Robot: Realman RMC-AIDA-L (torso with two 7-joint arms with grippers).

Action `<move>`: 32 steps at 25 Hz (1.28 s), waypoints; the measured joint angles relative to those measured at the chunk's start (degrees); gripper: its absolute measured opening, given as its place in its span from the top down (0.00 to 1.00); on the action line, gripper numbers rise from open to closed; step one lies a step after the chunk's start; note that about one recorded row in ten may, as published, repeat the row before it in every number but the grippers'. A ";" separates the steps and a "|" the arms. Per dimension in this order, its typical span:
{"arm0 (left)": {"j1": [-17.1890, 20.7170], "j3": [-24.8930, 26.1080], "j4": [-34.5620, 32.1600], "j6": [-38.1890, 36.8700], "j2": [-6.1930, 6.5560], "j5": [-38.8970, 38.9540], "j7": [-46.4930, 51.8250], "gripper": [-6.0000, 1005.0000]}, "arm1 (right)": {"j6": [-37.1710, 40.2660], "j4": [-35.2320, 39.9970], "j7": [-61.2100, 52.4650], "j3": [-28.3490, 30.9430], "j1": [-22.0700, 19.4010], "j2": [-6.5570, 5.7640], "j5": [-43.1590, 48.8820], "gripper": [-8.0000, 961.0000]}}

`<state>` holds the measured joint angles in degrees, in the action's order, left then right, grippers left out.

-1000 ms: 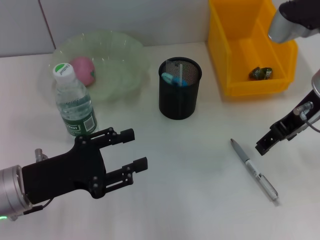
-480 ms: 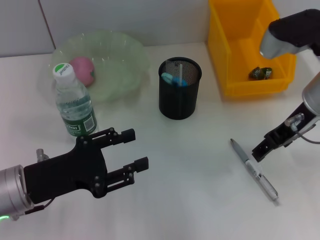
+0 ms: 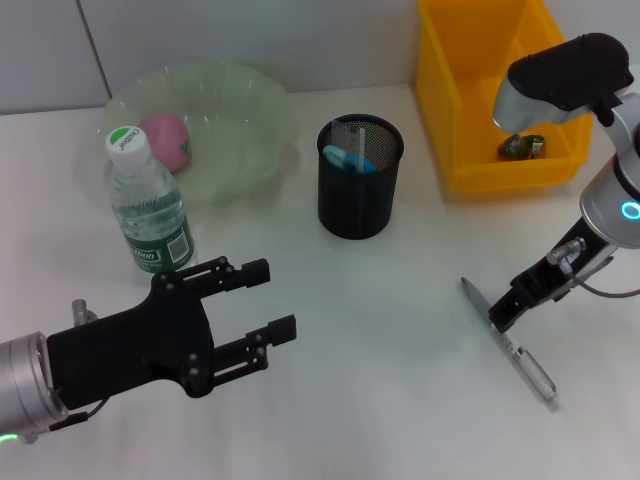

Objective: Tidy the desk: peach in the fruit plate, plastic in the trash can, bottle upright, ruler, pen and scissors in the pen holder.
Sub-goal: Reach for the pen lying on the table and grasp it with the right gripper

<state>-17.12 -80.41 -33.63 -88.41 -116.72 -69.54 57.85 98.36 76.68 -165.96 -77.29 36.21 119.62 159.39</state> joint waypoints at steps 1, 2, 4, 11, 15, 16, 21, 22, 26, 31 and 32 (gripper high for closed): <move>0.04 0.00 0.00 0.00 -0.02 0.00 -0.45 0.36 | 0.12 0.53 -0.32 -0.14 -0.36 -0.05 -0.02 0.15; 0.04 0.00 0.00 0.00 -0.02 0.00 -0.45 0.36 | 0.12 0.53 -0.32 -0.14 -0.36 -0.05 -0.02 0.15; 0.13 0.00 0.00 -0.01 -0.11 -0.01 -1.17 0.36 | 0.27 0.82 -0.59 -0.19 -0.71 -0.02 -0.04 0.15; 0.23 0.00 0.05 -0.19 -0.19 -0.11 -1.45 0.36 | 0.18 2.03 -0.86 -0.25 -1.64 0.00 -0.06 0.15; 0.21 -0.03 0.06 -0.18 -0.18 -0.13 -1.46 0.36 | 0.10 2.01 -1.12 -0.87 -1.80 -0.01 -0.11 0.16; 0.17 -0.07 0.06 -0.11 -0.17 -0.16 -1.52 0.36 | 0.06 2.20 -1.30 -1.28 -1.98 -0.01 -0.12 0.16; 0.00 0.01 0.06 -0.03 -0.18 -1.10 -1.57 0.36 | -1.30 1.72 -1.56 -2.55 -3.30 -0.01 -0.18 0.16; 0.00 0.01 0.06 -0.03 -0.18 -1.10 -1.57 0.36 | -1.30 1.72 -1.56 -2.55 -3.30 -0.01 -0.18 0.16; -0.17 0.05 0.06 0.00 -0.37 -1.62 -1.64 0.36 | -2.44 1.08 -1.65 -3.22 -4.04 -0.01 -0.91 0.16; -0.22 0.08 0.06 0.00 -0.43 -1.66 -1.67 0.36 | -3.30 0.01 -2.11 -3.23 -4.04 -0.01 -0.93 0.16; -0.21 0.09 0.06 0.00 -0.45 -1.66 -1.68 0.36 | -3.48 -0.29 -2.20 -3.30 -4.01 -0.01 -0.93 0.16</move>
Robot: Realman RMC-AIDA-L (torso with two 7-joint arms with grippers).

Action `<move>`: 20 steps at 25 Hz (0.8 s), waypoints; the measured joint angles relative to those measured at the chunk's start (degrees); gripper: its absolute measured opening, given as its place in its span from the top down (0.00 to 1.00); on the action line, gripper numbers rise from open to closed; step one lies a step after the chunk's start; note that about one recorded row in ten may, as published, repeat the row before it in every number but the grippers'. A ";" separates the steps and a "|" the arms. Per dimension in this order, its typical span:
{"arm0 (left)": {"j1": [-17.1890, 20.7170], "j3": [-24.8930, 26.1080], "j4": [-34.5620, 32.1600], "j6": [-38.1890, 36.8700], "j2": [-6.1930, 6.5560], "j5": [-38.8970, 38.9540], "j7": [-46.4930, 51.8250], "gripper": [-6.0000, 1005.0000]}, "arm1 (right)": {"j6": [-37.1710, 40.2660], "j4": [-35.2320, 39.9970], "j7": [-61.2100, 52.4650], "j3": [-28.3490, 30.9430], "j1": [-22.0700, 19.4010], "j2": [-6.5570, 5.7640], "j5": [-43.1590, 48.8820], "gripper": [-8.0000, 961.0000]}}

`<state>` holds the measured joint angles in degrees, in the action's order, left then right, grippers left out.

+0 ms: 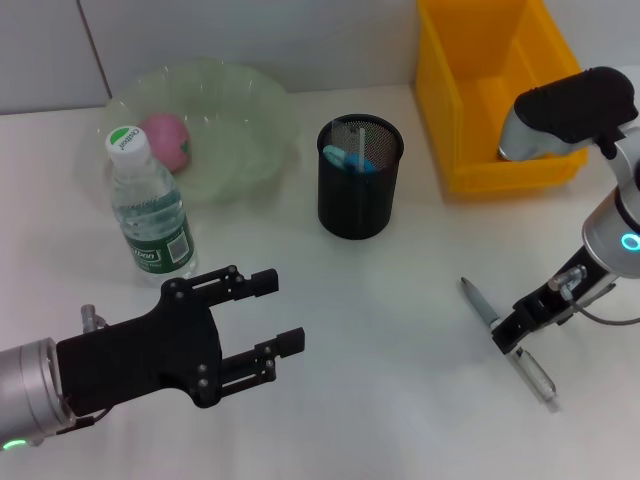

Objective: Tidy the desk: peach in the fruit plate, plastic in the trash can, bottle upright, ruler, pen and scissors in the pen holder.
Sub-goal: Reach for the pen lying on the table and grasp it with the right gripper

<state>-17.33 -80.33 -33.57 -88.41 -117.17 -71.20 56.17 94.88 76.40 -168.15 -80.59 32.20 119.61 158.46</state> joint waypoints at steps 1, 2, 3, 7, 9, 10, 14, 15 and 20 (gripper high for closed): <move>0.00 0.00 0.00 0.00 -0.03 0.00 0.00 0.36 | -0.23 -0.36 -0.08 -0.22 0.08 0.00 0.00 0.16; 0.00 0.01 0.00 0.00 -0.05 0.00 -0.07 0.36 | -0.48 -0.63 -0.14 -0.44 0.16 0.00 0.00 0.16; 0.01 0.00 0.00 0.00 -0.07 0.00 -0.13 0.36 | -0.74 -0.99 -0.20 -0.88 0.28 0.00 0.00 0.16; 0.01 0.01 0.00 0.00 -0.07 0.00 -0.27 0.36 | -1.23 -1.42 -0.32 -1.29 0.50 0.00 0.00 0.17; 0.01 0.01 0.00 -0.01 -0.08 0.00 -0.27 0.36 | -1.28 -1.43 -0.35 -1.31 0.57 0.01 0.00 0.17; 0.01 0.00 0.00 0.00 -0.08 0.00 -0.27 0.36 | -1.31 -1.48 -0.38 -1.31 0.62 0.00 0.00 0.17; -0.01 -0.01 -0.01 0.00 -0.13 0.00 -0.28 0.36 | -1.53 -2.13 -0.41 -1.35 0.84 0.00 0.00 0.17; -0.03 -0.03 0.00 0.00 -0.14 0.00 -0.27 0.36 | -1.63 -2.34 -0.41 -1.38 0.90 0.01 -0.05 0.17; -0.05 -0.12 0.00 0.00 -0.16 -0.02 -0.27 0.36 | -1.74 -2.59 -0.42 -1.41 1.04 0.00 -0.59 0.17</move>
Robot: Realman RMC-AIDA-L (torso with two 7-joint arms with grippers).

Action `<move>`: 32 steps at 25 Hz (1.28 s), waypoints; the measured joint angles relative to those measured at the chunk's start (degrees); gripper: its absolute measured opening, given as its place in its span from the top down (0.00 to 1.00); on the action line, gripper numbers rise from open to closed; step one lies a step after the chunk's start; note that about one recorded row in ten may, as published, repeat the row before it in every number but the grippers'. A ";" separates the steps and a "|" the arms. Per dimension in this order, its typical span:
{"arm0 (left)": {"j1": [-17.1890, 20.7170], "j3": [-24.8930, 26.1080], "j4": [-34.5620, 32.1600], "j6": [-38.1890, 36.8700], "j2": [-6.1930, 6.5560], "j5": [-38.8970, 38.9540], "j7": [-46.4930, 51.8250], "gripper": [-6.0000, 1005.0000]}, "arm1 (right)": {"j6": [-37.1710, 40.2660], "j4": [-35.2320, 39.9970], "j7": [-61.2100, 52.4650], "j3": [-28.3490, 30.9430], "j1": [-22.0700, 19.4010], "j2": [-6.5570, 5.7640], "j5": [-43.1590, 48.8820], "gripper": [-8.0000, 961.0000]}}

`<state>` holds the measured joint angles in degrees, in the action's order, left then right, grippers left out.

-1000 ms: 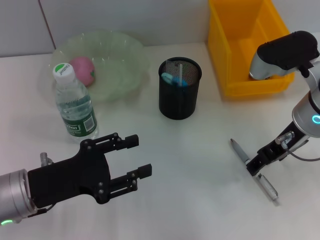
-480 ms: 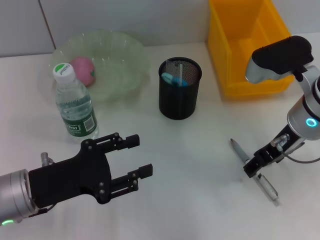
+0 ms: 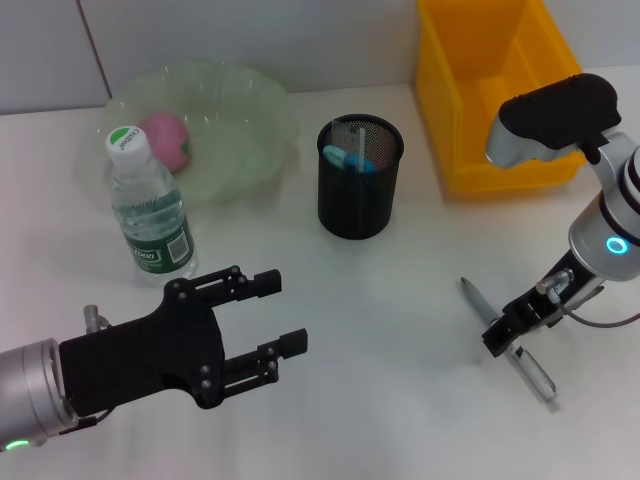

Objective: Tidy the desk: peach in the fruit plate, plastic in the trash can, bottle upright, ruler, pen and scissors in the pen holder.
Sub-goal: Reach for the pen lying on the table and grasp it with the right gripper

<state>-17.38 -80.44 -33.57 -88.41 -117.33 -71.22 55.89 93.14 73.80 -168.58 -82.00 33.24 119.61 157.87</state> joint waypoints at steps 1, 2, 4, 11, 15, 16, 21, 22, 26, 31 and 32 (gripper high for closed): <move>-0.01 -0.01 0.00 0.00 0.00 -0.01 0.00 0.36 | 0.00 0.00 0.00 0.00 0.02 0.00 -0.01 0.17; -0.02 -0.02 0.00 0.00 0.00 -0.02 0.00 0.36 | 0.00 0.00 0.00 0.00 0.05 0.00 -0.02 0.17; -0.03 -0.07 0.00 0.00 0.00 -0.04 0.00 0.36 | 0.01 0.00 0.00 0.00 0.08 0.00 -0.04 0.17; -0.02 -0.14 0.09 0.00 -0.09 -0.07 0.00 0.36 | 0.15 -0.01 0.00 0.00 0.29 -0.05 -0.10 0.17; -0.03 -0.08 0.09 0.00 -0.11 -0.06 0.00 0.36 | 0.23 -0.12 0.00 0.00 0.36 -0.07 -0.12 0.18; -0.02 -0.10 0.09 0.00 -0.14 -0.06 0.00 0.36 | 0.23 -0.13 0.00 0.00 0.38 -0.08 -0.12 0.18; -0.02 -0.11 0.09 0.00 -0.18 -0.06 0.00 0.36 | 0.27 -0.15 0.01 0.00 0.56 -0.09 -0.12 0.18; -0.02 -0.11 0.09 0.00 -0.18 -0.06 0.00 0.36 | 0.28 -0.16 0.00 0.00 0.59 -0.09 -0.12 0.18; -0.02 -0.08 0.09 0.00 -0.18 -0.06 0.00 0.36 | 0.29 -0.15 0.00 0.00 0.62 -0.18 -0.12 0.18; -0.02 0.01 0.09 0.00 -0.18 -0.06 0.00 0.36 | 0.27 -0.16 0.01 0.00 0.62 -0.18 -0.12 0.18; -0.02 0.00 0.09 0.00 -0.18 -0.06 0.00 0.36 | 0.27 -0.15 0.01 0.00 0.64 -0.18 -0.12 0.18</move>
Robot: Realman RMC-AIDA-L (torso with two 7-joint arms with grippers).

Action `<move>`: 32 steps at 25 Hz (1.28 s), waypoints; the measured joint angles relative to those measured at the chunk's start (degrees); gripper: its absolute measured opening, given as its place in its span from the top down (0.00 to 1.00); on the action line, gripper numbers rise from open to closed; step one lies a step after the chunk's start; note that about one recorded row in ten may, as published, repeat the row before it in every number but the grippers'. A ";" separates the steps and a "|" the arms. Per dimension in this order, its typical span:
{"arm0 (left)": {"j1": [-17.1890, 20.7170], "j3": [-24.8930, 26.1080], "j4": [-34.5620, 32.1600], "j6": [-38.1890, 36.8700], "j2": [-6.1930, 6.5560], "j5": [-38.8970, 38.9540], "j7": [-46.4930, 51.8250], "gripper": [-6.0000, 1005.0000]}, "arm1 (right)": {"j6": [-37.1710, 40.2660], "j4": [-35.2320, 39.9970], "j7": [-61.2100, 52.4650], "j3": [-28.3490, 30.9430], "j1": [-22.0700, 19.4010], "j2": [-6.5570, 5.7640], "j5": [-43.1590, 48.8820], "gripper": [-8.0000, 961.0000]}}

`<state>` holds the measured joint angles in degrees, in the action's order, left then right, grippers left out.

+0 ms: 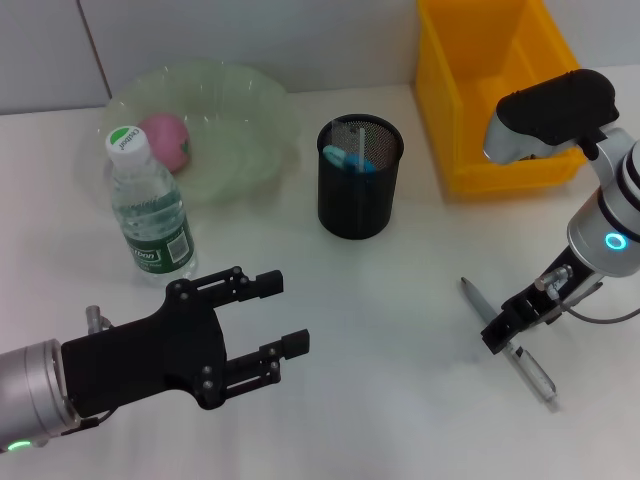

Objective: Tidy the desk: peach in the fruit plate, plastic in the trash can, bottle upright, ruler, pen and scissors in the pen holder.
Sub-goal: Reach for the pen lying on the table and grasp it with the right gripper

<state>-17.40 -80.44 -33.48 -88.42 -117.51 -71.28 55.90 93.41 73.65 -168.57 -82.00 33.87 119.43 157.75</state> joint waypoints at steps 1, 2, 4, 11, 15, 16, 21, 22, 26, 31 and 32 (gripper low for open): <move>0.00 -0.03 0.00 0.00 0.00 0.00 0.00 0.36 | 0.01 -0.02 0.00 0.00 0.04 0.00 0.00 0.18; 0.00 -0.03 0.00 0.00 0.00 0.00 0.00 0.36 | 0.01 -0.04 0.00 0.00 0.07 0.02 0.00 0.18; 0.00 -0.11 0.00 0.00 0.00 0.00 0.00 0.36 | 0.01 -0.14 0.00 0.00 0.12 0.06 0.00 0.18; 0.00 -0.18 0.00 0.00 -0.06 0.00 0.00 0.36 | -0.17 -2.32 0.00 0.00 0.90 0.10 0.00 0.19; 0.00 -0.19 0.00 0.00 -0.08 0.00 0.00 0.36 | -0.20 -2.37 0.02 0.00 1.10 0.10 0.01 0.19; 0.00 -0.18 0.00 0.00 -0.09 0.00 0.00 0.36 | -0.21 -2.37 0.02 0.00 1.15 0.10 0.01 0.19; 0.00 -0.16 0.00 0.00 -0.09 0.00 0.00 0.36 | -0.25 -2.76 0.04 0.00 1.47 0.10 0.01 0.19; 0.00 -0.17 -0.01 0.00 -0.09 0.00 0.00 0.36 | -0.25 -2.94 0.07 0.00 1.52 0.10 0.01 0.19; 0.00 -0.22 -0.01 0.00 -0.09 0.00 0.00 0.36 | -0.25 -3.26 0.20 0.00 1.64 0.06 0.01 0.23; 0.00 -0.24 0.00 0.00 -0.09 0.00 0.00 0.36 | -0.25 -3.26 0.19 0.00 1.67 0.04 0.01 0.42; 0.00 -0.24 0.00 0.00 -0.09 0.00 0.00 0.36 | -0.25 -3.27 0.20 0.00 1.72 0.03 0.01 0.43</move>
<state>-17.40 -80.68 -33.49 -88.42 -117.60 -71.28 55.90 93.16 70.38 -168.37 -82.00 35.59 119.46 157.76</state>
